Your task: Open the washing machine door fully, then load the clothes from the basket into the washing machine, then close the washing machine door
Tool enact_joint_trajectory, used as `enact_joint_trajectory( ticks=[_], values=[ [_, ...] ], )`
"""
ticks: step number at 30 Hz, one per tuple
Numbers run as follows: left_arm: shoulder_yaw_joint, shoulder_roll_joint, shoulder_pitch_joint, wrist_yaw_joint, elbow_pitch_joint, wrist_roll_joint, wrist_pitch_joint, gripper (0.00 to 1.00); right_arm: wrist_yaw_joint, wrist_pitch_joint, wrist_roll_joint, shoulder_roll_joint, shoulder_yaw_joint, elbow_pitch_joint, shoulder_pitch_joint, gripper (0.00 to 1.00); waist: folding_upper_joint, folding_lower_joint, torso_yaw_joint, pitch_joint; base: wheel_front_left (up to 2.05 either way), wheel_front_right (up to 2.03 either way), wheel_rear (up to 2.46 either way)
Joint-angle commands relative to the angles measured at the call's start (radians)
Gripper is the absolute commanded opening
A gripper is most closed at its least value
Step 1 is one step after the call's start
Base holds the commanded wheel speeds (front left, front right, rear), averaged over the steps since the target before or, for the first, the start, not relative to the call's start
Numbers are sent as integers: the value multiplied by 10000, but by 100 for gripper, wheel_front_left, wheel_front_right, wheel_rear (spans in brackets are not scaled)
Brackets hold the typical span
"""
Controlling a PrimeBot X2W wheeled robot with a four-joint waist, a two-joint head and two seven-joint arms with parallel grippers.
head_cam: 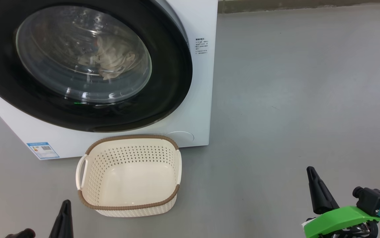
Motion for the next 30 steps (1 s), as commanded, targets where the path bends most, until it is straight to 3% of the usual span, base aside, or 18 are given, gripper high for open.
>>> enact_joint_trajectory(
  ticks=[1,30],
  values=[
    [150,146,-283,51,-300,-184,38,0,0,41,185,-57,-95,-261,-330,0,0,-1,4,-2,0,0,0],
    [514,-158,-506,133,-545,-2963,883,0,0,797,2999,-60,-454,-335,-462,0,0,-1,125,-89,0,0,0]
  ],
)
